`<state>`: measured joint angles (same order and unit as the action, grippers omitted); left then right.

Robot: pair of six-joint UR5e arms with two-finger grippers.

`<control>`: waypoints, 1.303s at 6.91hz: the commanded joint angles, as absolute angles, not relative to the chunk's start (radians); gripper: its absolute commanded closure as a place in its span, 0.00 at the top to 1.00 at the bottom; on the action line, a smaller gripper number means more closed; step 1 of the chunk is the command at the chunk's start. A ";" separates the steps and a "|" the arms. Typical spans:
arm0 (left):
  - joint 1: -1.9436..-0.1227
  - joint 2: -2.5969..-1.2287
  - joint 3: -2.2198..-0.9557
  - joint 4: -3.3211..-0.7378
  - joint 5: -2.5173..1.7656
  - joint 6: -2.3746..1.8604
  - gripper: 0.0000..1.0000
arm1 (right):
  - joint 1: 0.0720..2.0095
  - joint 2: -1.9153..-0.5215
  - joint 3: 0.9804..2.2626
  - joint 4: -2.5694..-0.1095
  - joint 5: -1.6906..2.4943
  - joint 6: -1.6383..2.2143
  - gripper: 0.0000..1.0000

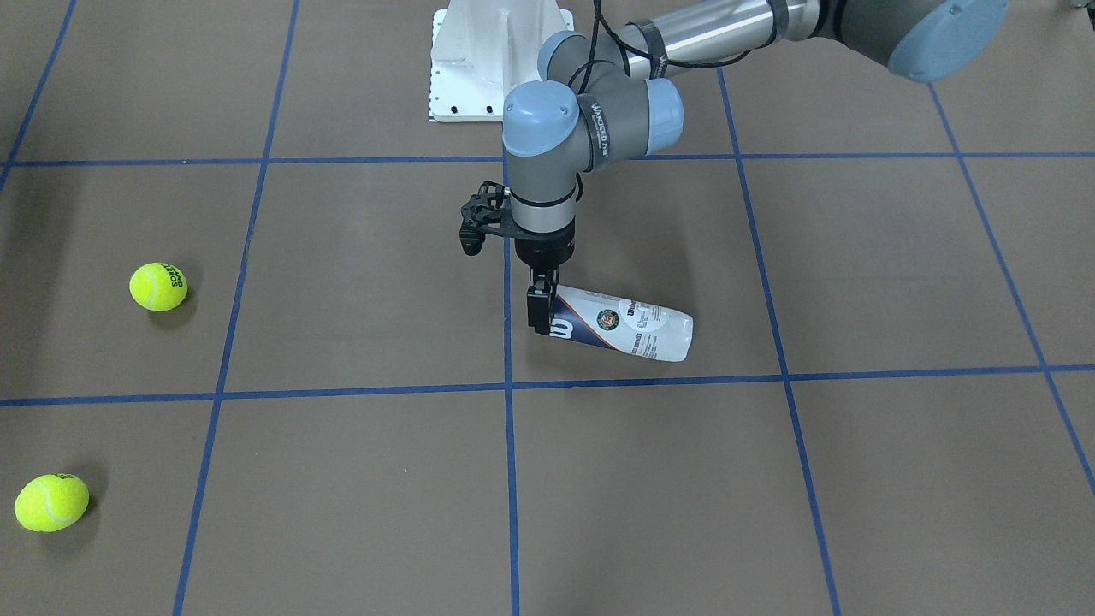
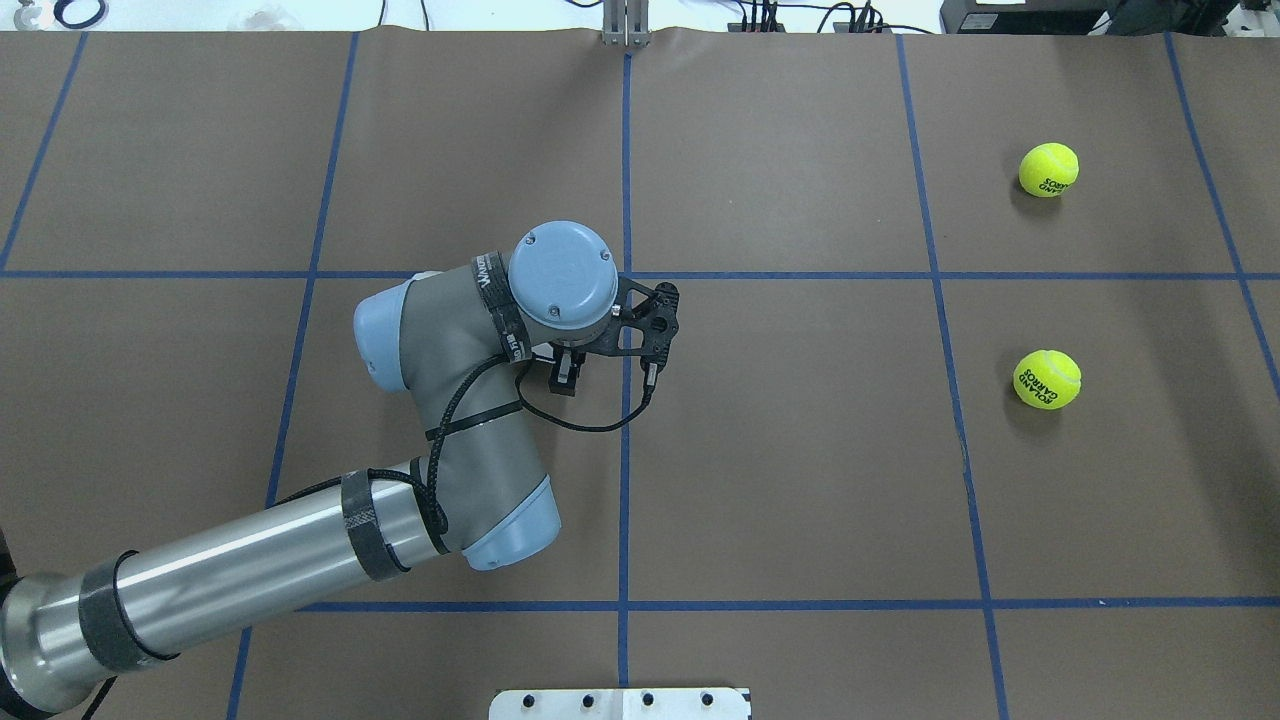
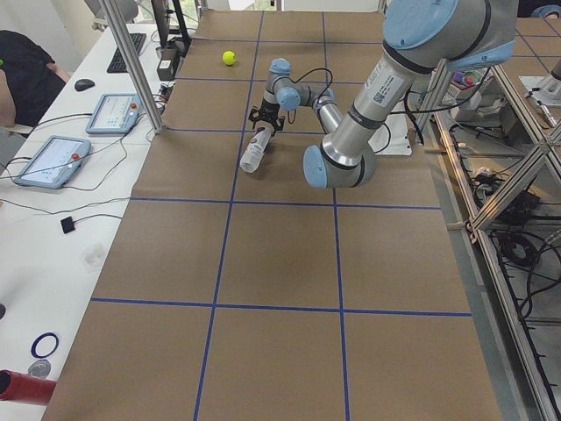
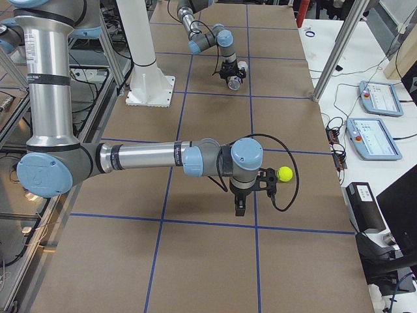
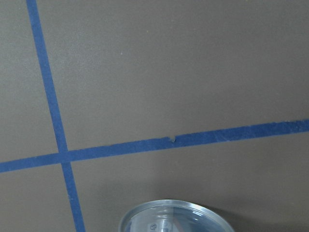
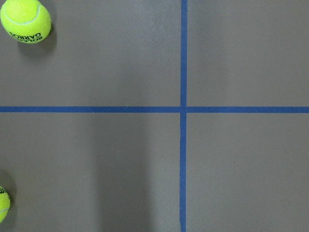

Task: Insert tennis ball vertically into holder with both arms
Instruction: 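Close the left gripper around the open end of the can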

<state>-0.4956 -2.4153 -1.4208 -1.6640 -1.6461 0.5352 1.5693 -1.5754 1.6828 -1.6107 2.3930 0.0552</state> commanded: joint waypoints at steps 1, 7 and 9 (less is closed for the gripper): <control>-0.495 -2.416 -1.420 -1.664 -1.646 0.532 0.97 | 1.569 -1.575 1.683 -1.612 2.393 0.055 0.99; -0.495 -2.445 -1.420 -1.677 -1.632 0.508 0.67 | 1.569 -1.575 1.681 -1.612 2.393 0.055 0.99; -0.503 -2.463 -1.451 -1.677 -1.611 0.488 0.61 | 1.569 -1.575 1.681 -1.611 2.393 0.055 0.99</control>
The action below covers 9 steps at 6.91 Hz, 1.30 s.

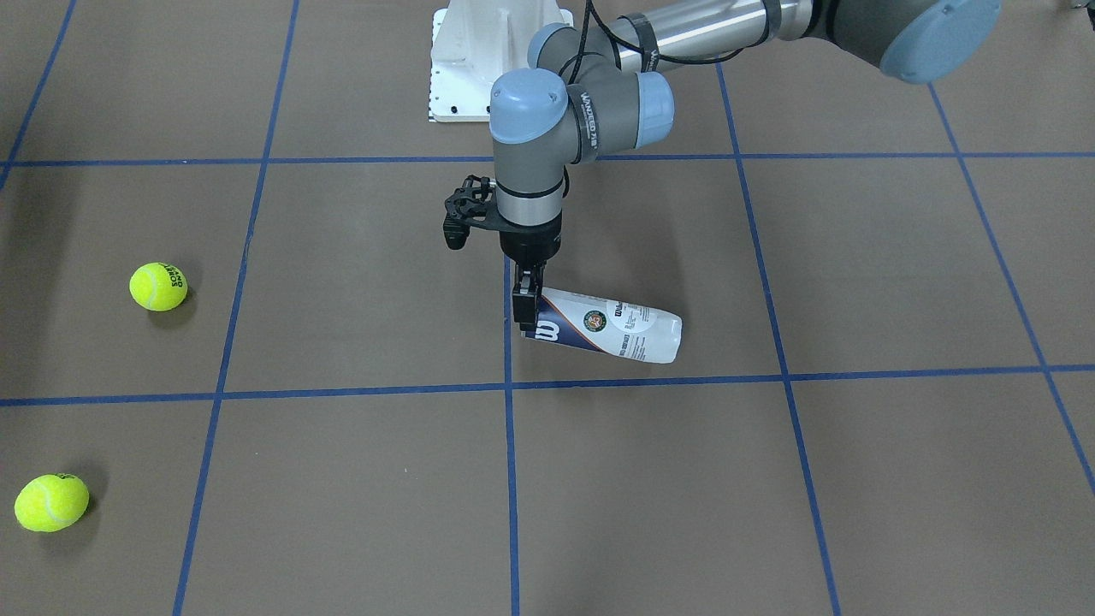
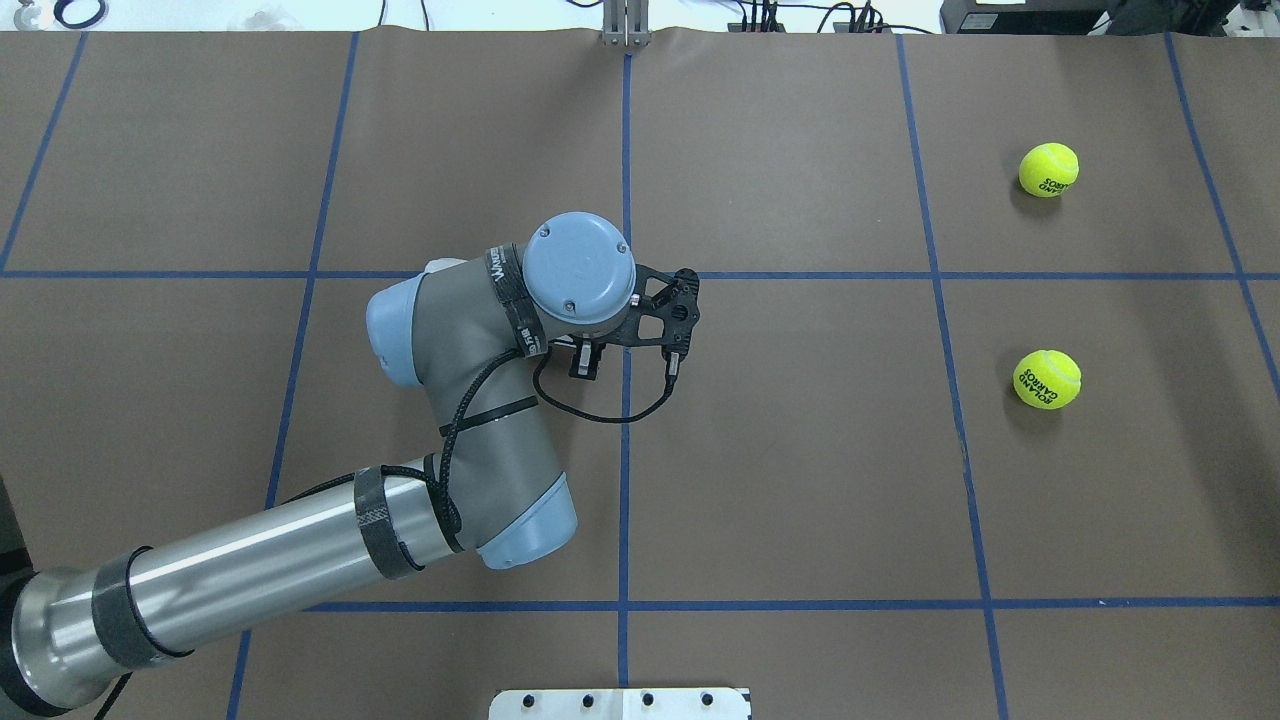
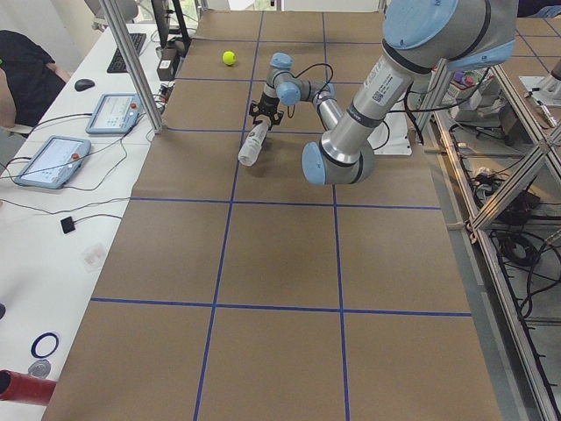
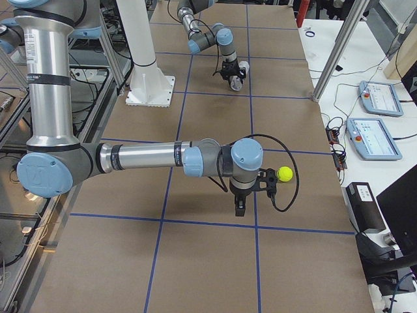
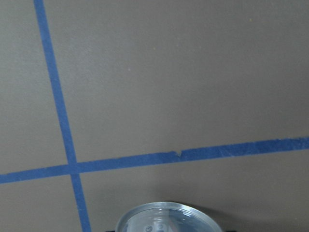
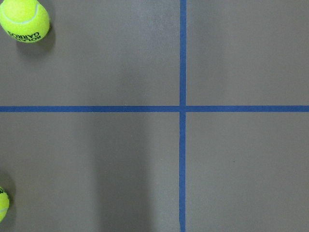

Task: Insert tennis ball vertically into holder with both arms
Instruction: 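Close the left gripper around the open end of the can, then lift the can with the left gripper and swing it upright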

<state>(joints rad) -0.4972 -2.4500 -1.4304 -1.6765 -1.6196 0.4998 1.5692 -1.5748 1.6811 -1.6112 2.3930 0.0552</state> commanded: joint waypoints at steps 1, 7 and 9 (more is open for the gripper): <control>-0.521 -2.465 -1.501 -1.689 -1.611 0.442 0.57 | 1.569 -1.574 1.681 -1.611 2.393 0.055 0.99; -0.617 -2.118 -1.658 -2.693 -1.517 -0.215 0.56 | 1.569 -1.549 1.683 -1.611 2.393 0.055 0.99; -0.653 -2.056 -1.663 -2.912 -1.474 -0.460 0.56 | 1.569 -1.543 1.689 -1.609 2.393 0.055 0.99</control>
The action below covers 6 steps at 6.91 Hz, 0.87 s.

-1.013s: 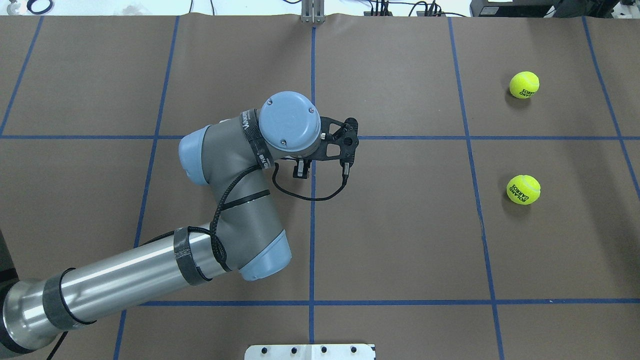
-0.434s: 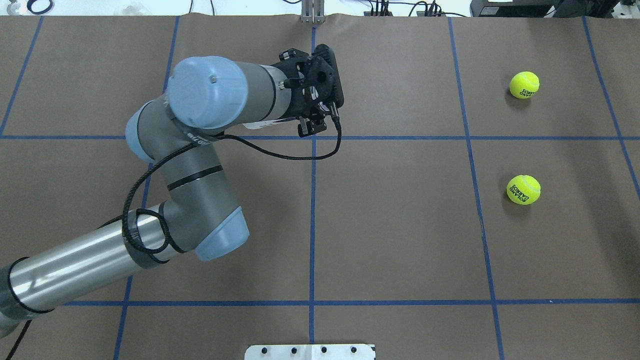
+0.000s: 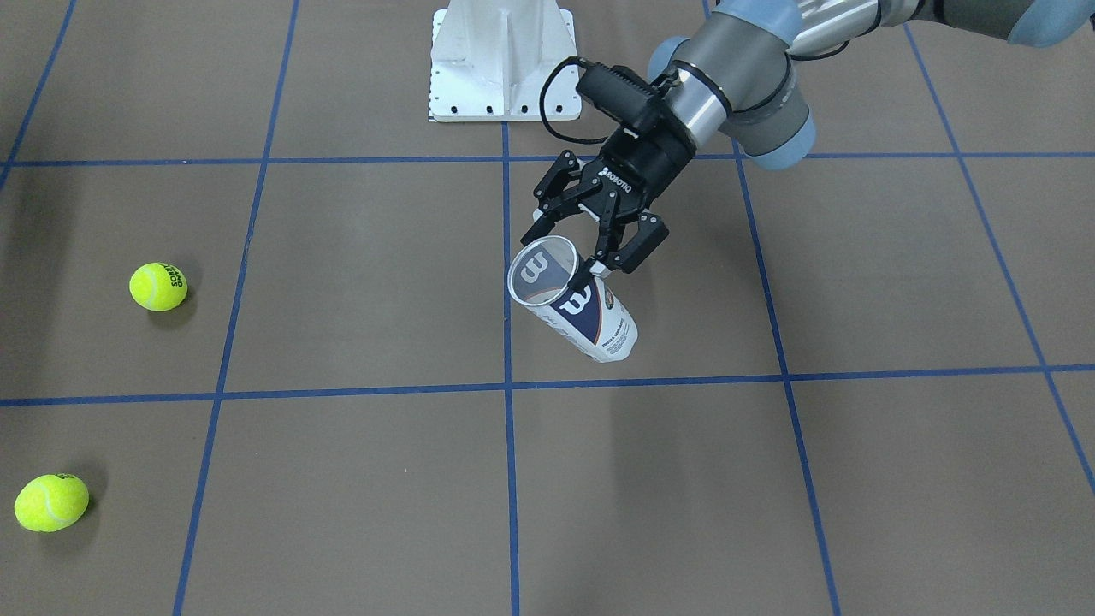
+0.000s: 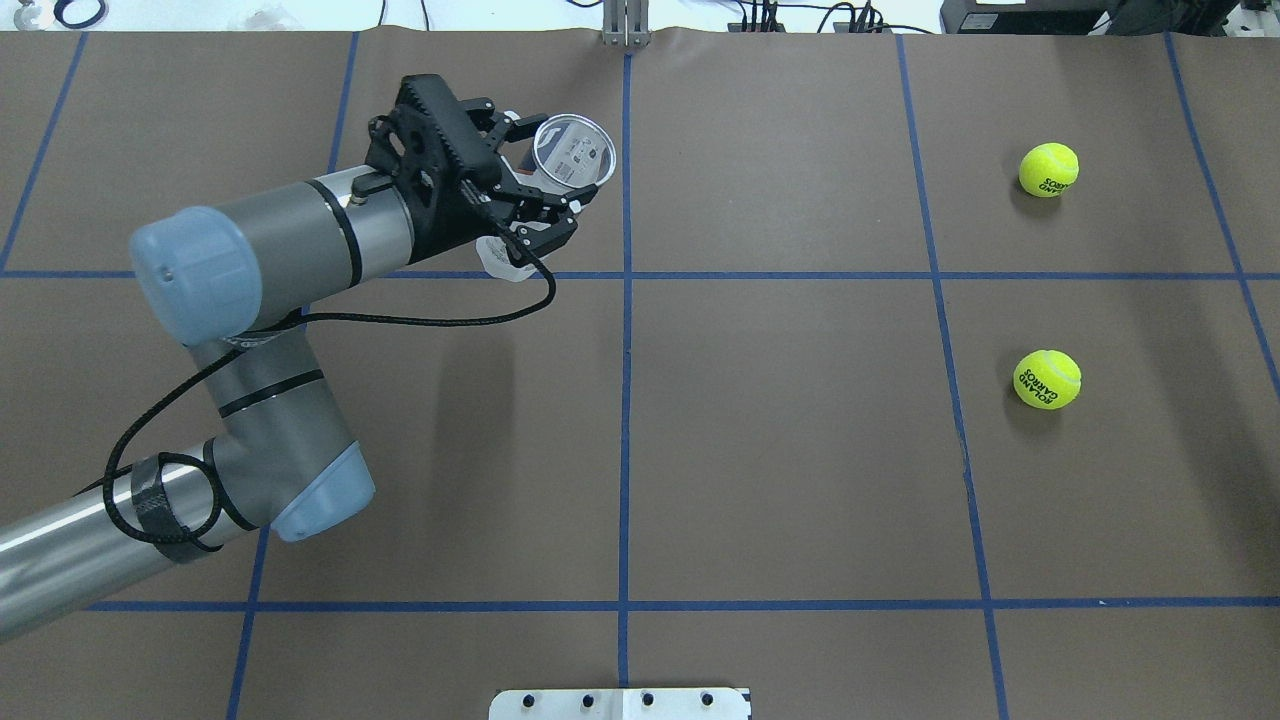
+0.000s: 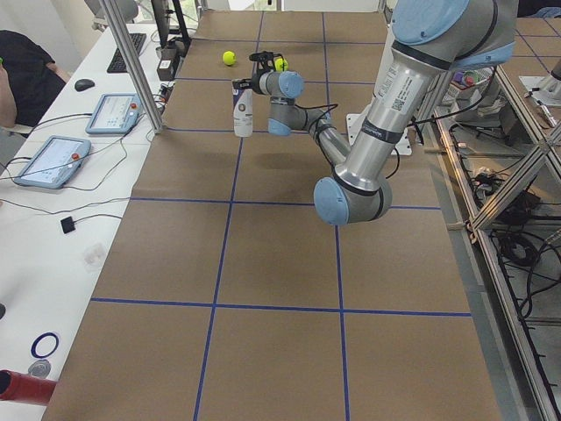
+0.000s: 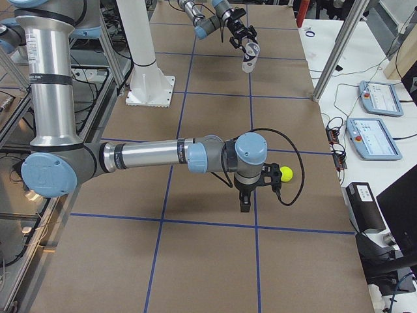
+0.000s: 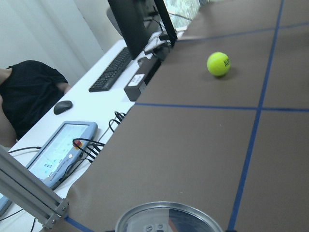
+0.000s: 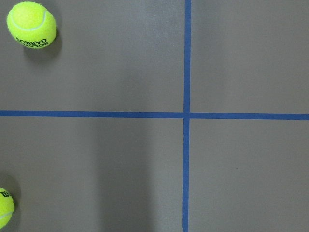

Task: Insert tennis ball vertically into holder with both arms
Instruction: 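Lift the can with the left gripper and swing it upright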

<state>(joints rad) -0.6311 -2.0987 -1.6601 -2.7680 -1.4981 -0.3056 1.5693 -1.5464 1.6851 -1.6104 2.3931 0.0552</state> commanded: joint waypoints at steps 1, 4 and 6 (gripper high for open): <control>-0.675 -1.975 -1.666 -3.019 -1.473 -0.513 0.56 | 1.569 -1.543 1.690 -1.609 2.395 0.055 0.99; -0.735 -1.728 -1.664 -3.326 -1.476 -0.515 0.56 | 1.569 -1.543 1.690 -1.609 2.396 0.055 0.99; -0.741 -1.585 -1.649 -3.510 -1.474 -0.506 0.56 | 1.569 -1.545 1.690 -1.609 2.402 0.055 0.99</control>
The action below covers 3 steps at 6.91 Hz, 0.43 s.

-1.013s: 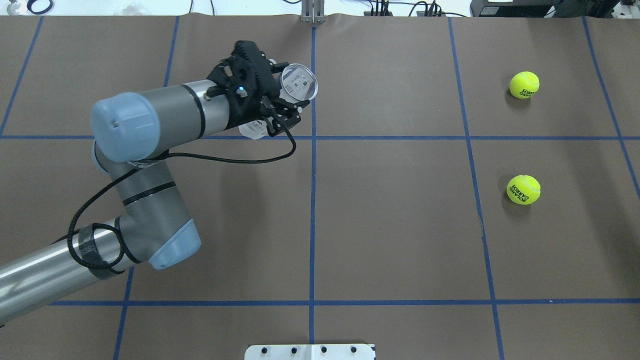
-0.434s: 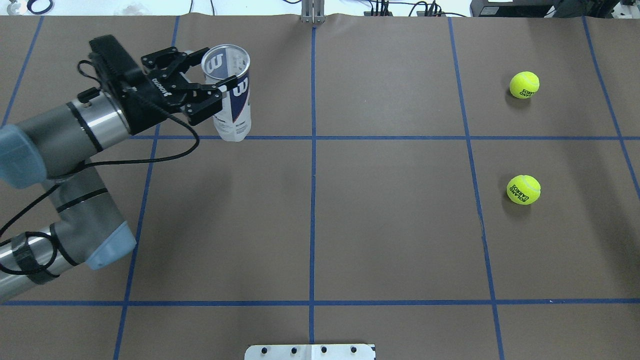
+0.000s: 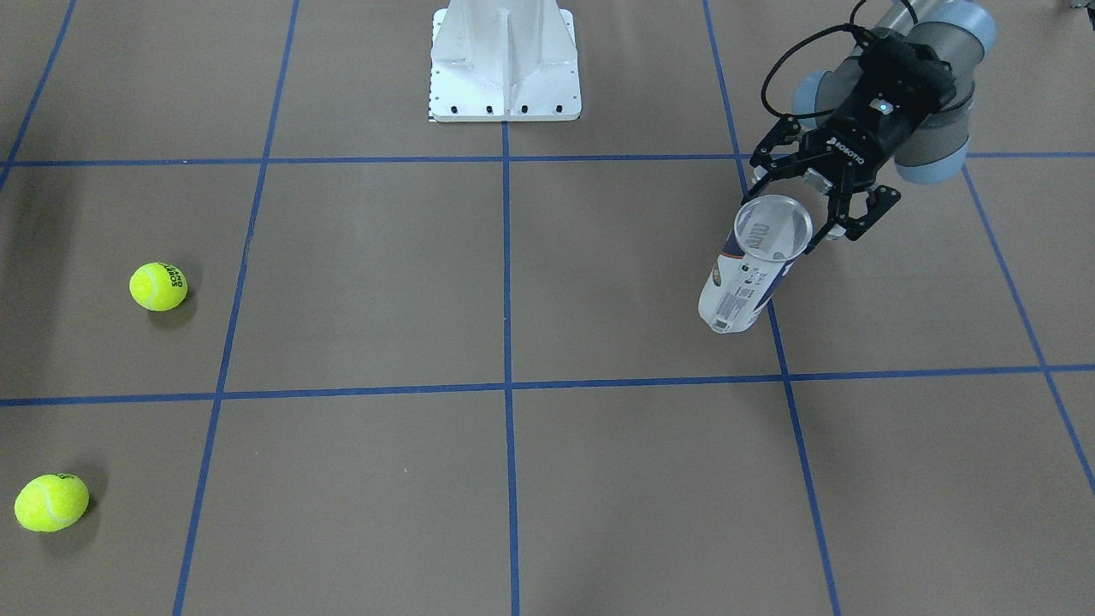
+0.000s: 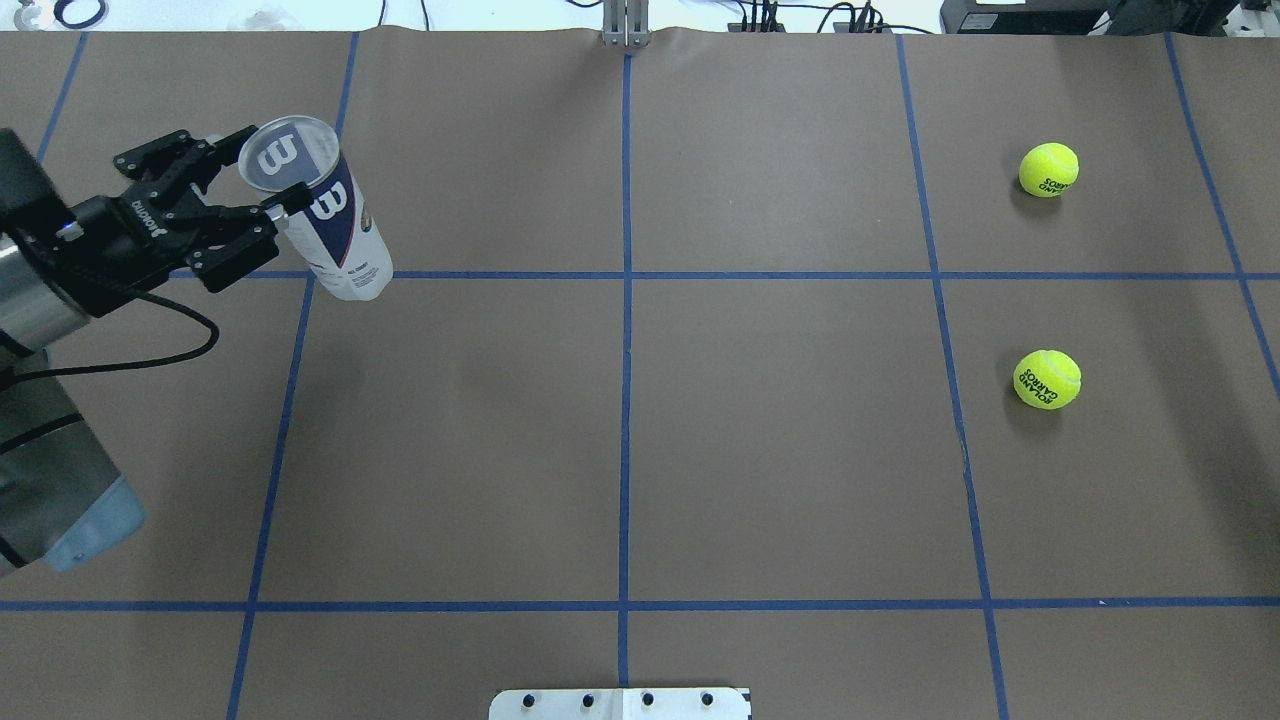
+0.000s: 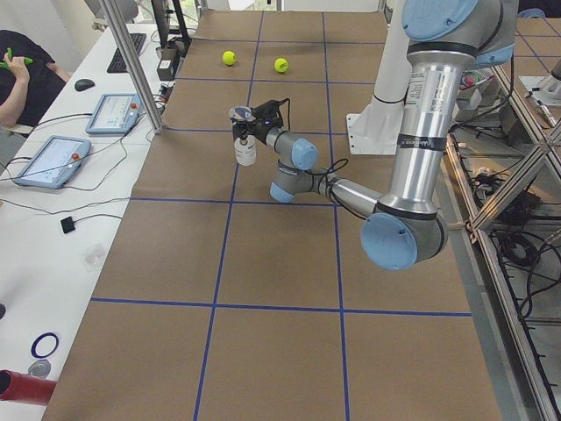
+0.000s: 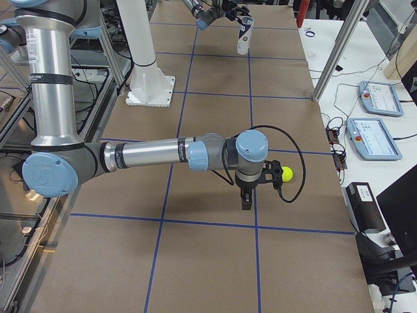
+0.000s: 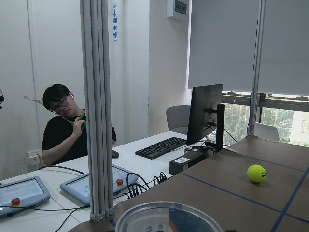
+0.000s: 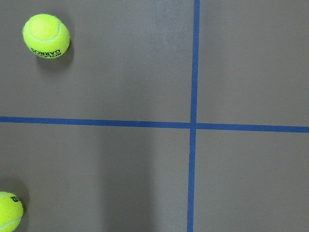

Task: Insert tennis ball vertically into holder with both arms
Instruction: 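Lift the can with the left gripper and swing it upright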

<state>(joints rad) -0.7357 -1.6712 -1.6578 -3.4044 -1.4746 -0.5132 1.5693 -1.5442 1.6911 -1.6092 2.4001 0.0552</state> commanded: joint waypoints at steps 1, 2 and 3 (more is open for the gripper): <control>-0.758 -1.545 -1.623 -3.581 -1.473 -0.502 0.57 | 1.569 -1.545 1.690 -1.609 2.402 0.055 0.99; -0.765 -1.540 -1.547 -3.673 -1.462 -0.503 0.57 | 1.569 -1.543 1.692 -1.609 2.402 0.055 0.99; -0.767 -1.545 -1.449 -3.771 -1.419 -0.502 0.57 | 1.569 -1.543 1.692 -1.609 2.402 0.055 0.99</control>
